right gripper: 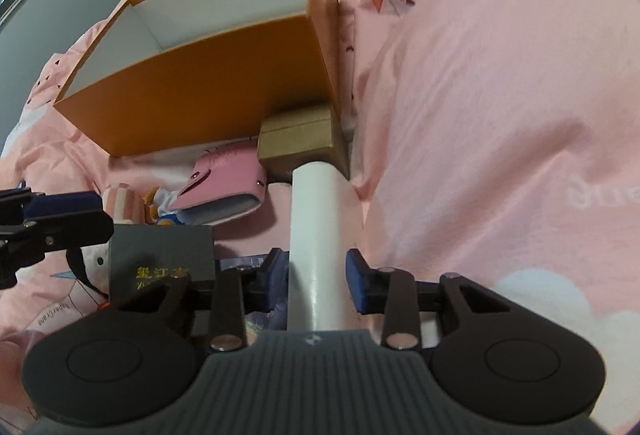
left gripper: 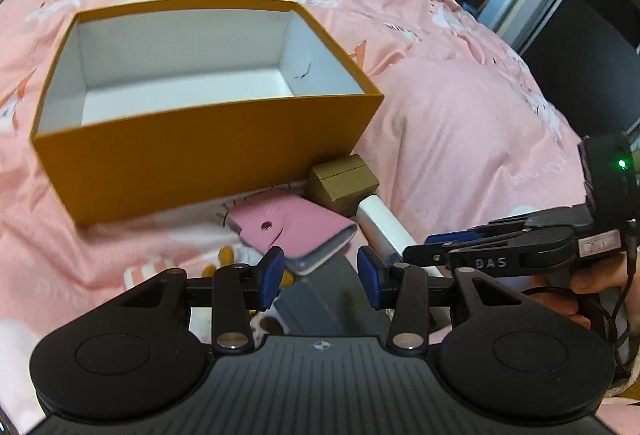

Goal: Organize objects
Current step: 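Grasp the white case with the right gripper while the left gripper reaches the gold cube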

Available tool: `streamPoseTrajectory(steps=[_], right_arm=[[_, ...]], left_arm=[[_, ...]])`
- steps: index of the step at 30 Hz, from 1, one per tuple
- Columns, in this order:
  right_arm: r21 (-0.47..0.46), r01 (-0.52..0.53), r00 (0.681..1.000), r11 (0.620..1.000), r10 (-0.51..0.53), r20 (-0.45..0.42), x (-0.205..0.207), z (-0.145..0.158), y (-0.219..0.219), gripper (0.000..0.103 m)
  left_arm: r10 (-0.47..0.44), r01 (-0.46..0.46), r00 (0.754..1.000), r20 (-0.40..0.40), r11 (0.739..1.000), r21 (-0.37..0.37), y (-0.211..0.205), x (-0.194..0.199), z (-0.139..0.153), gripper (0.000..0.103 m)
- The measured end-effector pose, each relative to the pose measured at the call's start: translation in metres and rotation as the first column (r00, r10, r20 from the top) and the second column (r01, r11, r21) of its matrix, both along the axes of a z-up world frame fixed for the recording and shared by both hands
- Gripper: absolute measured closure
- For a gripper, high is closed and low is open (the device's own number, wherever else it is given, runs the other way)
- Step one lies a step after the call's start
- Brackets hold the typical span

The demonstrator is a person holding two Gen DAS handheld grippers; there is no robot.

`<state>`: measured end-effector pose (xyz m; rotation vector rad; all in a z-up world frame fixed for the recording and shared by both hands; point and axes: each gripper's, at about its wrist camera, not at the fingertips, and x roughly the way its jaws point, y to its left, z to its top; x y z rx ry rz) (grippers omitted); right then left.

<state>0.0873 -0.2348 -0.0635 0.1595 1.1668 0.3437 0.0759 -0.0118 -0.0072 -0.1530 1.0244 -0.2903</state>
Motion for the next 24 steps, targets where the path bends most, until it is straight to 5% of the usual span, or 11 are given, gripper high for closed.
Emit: streamPoseTrajectory(steps=[15, 24], right_arm=[[-0.048, -0.053, 0.998, 0.997, 0.054, 0.030, 0.003, -0.015, 0.007, 0.068], [-0.022, 0.033, 0.979, 0.999, -0.028, 0.201, -0.009, 0.038, -0.023, 0.076]], left_arm=[[-0.073, 0.075, 0.997, -0.027, 0.995, 0.070, -0.046, 0.049, -0.011, 0.047], [-0.043, 0.044, 0.999, -0.023, 0.996, 0.079, -0.050, 0.057, -0.011, 0.046]])
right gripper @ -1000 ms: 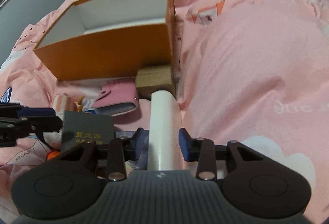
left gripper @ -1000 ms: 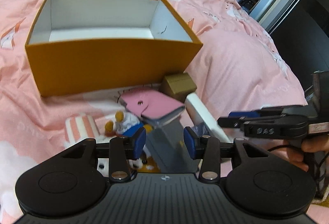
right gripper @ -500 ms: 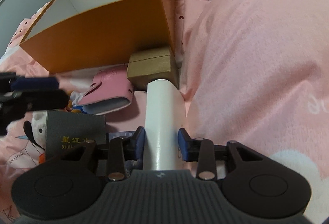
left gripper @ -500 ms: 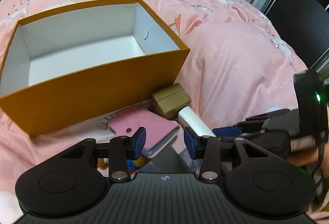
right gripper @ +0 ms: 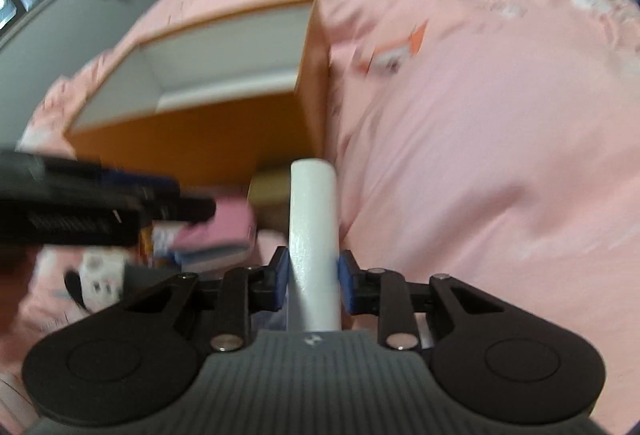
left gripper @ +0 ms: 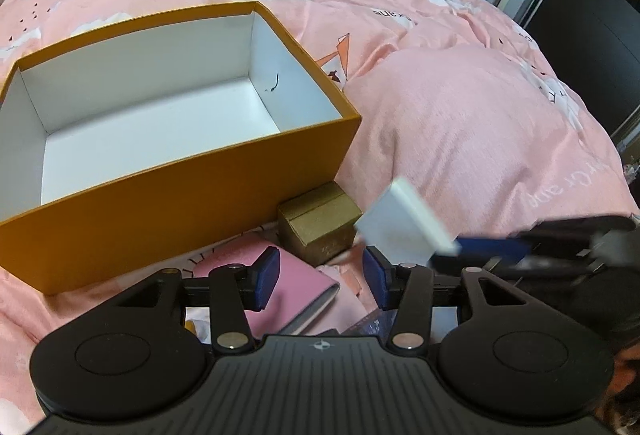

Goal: Organize objects
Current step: 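Grasp the white case with the right gripper while the left gripper reaches the gold cube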

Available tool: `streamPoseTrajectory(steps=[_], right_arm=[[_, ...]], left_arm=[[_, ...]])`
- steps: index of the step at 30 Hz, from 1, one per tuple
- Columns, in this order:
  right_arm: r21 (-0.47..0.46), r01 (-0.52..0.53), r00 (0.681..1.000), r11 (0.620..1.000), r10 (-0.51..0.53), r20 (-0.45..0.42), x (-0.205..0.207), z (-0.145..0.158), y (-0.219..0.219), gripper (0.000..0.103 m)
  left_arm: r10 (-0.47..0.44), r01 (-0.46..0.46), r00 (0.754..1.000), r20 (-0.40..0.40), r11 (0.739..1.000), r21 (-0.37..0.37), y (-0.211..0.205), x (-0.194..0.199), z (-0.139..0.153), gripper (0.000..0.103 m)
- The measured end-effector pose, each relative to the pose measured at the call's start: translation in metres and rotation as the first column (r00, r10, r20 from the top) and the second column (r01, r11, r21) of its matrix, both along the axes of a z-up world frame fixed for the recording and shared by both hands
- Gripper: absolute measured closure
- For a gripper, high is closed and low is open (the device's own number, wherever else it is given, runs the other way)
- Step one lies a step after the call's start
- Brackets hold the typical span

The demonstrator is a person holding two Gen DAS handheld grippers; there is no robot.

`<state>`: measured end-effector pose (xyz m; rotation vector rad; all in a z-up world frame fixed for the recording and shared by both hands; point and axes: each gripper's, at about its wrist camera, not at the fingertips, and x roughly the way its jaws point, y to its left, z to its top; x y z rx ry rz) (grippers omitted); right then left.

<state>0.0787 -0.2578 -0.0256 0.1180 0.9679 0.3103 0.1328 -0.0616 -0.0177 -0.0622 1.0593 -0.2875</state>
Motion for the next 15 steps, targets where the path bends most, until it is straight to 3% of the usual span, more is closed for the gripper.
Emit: streamPoseTrajectory(steps=[7, 15], right_arm=[[-0.047, 0.054, 0.988, 0.997, -0.047, 0.144, 0.027, 0.023, -0.004, 0.077], [-0.026, 0.044, 0.999, 0.999, -0.044, 0.007, 0.057, -0.025, -0.014, 0.074]], left_arm=[[0.051, -0.051, 0.998, -0.025, 0.999, 0.006, -0.013, 0.020, -0.008, 0.040], [0.173, -0.176, 0.979, -0.109, 0.984, -0.022, -0.020, 0.048, -0.026, 0.038]])
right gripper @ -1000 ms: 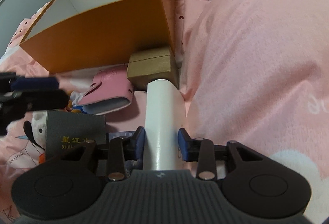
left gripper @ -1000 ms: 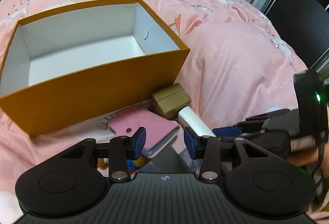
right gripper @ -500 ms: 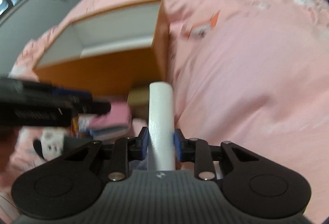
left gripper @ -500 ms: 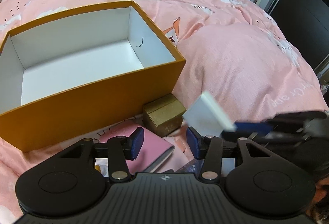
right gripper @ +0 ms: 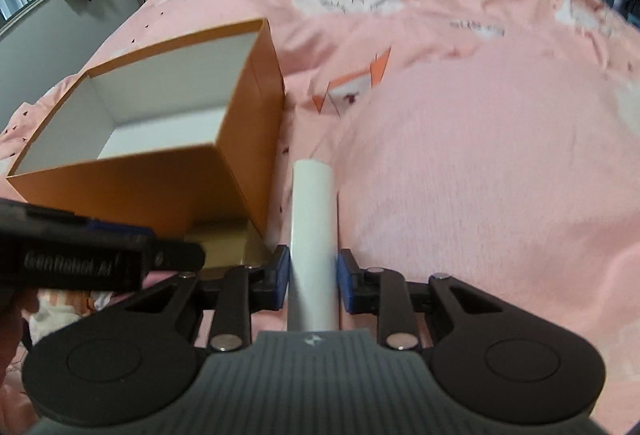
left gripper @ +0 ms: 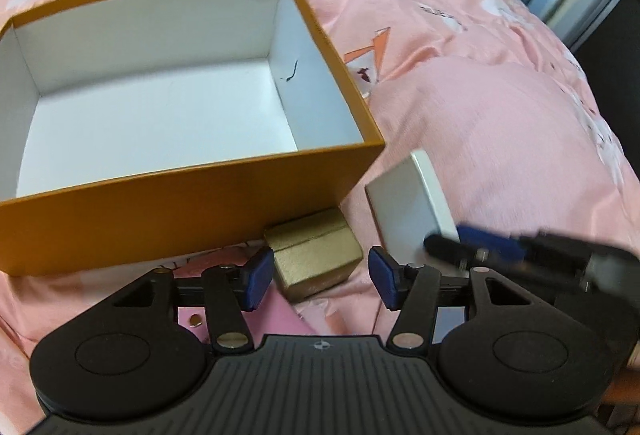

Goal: Organize objects
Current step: 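Grasp the white case with the right gripper while the left gripper reaches the gold cube, then grasp the gold cube with the left gripper and lift it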

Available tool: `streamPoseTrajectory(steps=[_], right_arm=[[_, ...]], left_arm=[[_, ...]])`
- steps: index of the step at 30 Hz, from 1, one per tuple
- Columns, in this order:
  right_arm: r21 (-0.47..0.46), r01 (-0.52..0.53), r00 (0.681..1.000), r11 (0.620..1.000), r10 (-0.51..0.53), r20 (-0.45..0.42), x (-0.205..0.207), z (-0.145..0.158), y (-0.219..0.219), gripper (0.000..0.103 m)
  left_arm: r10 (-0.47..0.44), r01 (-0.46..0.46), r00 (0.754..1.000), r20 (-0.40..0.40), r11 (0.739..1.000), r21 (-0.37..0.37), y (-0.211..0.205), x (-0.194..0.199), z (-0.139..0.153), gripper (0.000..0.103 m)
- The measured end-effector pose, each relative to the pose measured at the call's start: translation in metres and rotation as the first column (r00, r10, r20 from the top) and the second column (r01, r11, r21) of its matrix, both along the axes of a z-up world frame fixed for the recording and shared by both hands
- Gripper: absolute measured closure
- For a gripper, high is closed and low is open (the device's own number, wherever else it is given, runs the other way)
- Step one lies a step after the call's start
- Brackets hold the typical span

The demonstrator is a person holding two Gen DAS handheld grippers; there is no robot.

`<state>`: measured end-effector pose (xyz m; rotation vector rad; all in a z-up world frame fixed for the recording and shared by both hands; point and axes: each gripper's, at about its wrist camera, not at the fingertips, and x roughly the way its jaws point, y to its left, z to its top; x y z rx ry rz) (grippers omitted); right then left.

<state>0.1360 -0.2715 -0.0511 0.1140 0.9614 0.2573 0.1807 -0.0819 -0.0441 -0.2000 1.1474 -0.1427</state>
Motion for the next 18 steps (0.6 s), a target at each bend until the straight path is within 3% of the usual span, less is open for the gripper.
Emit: streamPoseTrajectory(steps=[7, 14, 18], right_arm=[[0.085, 0.001, 0.998, 0.996, 0.005, -0.063, 0.005, -0.020, -0.009, 0.074], [0.126, -0.009, 0.998, 0.992, 0.017, -0.064, 0.007, -0.024, -0.014, 0.074], [0.135, -0.017, 0.997, 0.991, 0.027, -0.069, 0.007, -0.024, -0.015, 0.074]], left_arm=[[0.161, -0.163, 0.983, -0.094, 0.986, -0.023, -0.002, 0.017, -0.016, 0.032], [0.195, -0.191, 0.976, -0.097, 0.980, 0.045, -0.016, 0.027, -0.021, 0.031], [0.172, -0.162, 0.982, -0.081, 0.980, 0.112, -0.027, 0.030, -0.025, 0.031]])
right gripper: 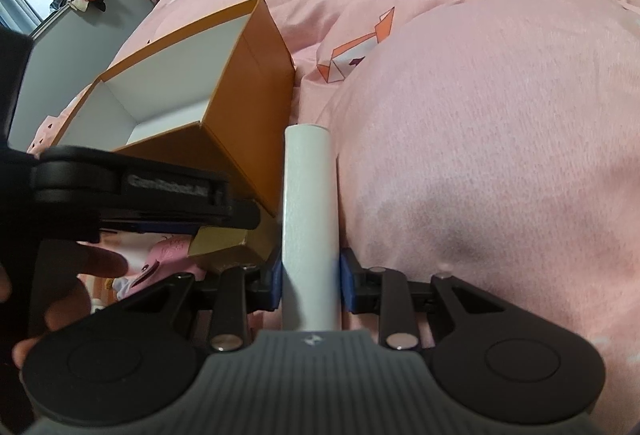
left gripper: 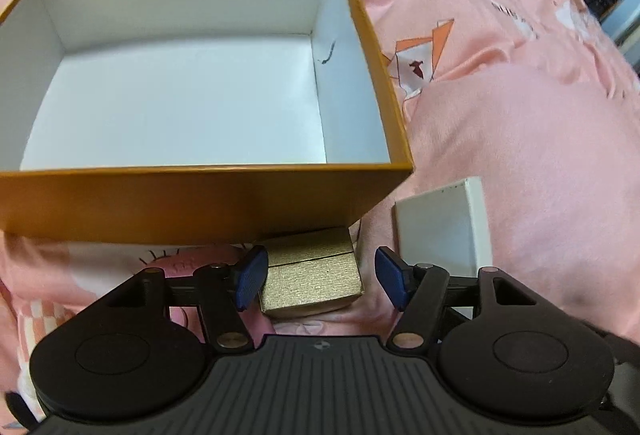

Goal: Organize objects
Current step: 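Grasp the gold cube with the left gripper and lift it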

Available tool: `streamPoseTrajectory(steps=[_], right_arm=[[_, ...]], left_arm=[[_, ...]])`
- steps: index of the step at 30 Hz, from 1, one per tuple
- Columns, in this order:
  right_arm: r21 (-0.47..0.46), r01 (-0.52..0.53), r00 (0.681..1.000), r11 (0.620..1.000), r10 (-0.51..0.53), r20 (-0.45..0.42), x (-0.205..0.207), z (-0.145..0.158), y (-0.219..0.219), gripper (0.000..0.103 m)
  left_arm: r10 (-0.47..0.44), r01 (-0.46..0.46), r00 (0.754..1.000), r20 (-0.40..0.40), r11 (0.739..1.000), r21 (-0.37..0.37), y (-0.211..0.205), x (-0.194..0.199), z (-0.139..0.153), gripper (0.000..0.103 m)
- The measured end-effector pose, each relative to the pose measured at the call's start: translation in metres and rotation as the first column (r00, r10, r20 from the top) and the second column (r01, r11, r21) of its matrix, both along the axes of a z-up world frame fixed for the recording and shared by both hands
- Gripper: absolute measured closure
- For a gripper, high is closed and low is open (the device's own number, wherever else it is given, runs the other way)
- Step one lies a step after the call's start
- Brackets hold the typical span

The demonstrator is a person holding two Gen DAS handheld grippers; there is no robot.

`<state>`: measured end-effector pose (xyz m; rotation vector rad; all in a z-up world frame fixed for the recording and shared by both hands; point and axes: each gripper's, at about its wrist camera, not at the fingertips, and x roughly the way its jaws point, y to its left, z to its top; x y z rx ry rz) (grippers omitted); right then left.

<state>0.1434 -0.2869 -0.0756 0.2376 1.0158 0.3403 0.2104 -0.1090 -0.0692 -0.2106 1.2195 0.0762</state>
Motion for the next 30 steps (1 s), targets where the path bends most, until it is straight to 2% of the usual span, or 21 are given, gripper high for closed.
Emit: streamPoseTrajectory(steps=[4, 8, 13, 16, 22, 30], right_arm=[[0.008, 0.002, 1.000, 1.000, -0.002, -0.002, -0.002, 0.000, -0.001, 0.074], [0.000, 0.001, 1.000, 1.000, -0.001, 0.003, -0.004, 0.000, 0.000, 0.073], [-0.005, 0.001, 1.000, 1.000, -0.001, 0.002, -0.003, -0.001, 0.000, 0.073], [-0.004, -0.001, 1.000, 1.000, 0.001, 0.004, -0.003, -0.001, 0.000, 0.073], [-0.007, 0.002, 1.000, 1.000, -0.002, 0.018, -0.007, 0.005, 0.003, 0.074], [-0.066, 0.003, 0.995, 0.998, 0.003, 0.101, -0.022, 0.046, 0.019, 0.074]], left_arm=[[-0.015, 0.015, 1.000, -0.009, 0.999, 0.033, 0.003, -0.003, -0.003, 0.028], [0.031, -0.034, 0.999, -0.038, 0.997, -0.064, 0.021, -0.004, -0.007, 0.026], [0.039, -0.047, 0.997, -0.073, 0.993, -0.109, 0.023, -0.001, -0.017, 0.028], [0.037, -0.044, 0.998, -0.057, 0.991, -0.127, 0.025, -0.003, -0.017, 0.033], [-0.020, 0.021, 1.000, 0.003, 0.991, -0.135, 0.024, -0.019, -0.002, 0.033], [-0.064, 0.093, 0.983, 0.174, 0.982, -0.162, 0.040, -0.054, 0.045, 0.034]])
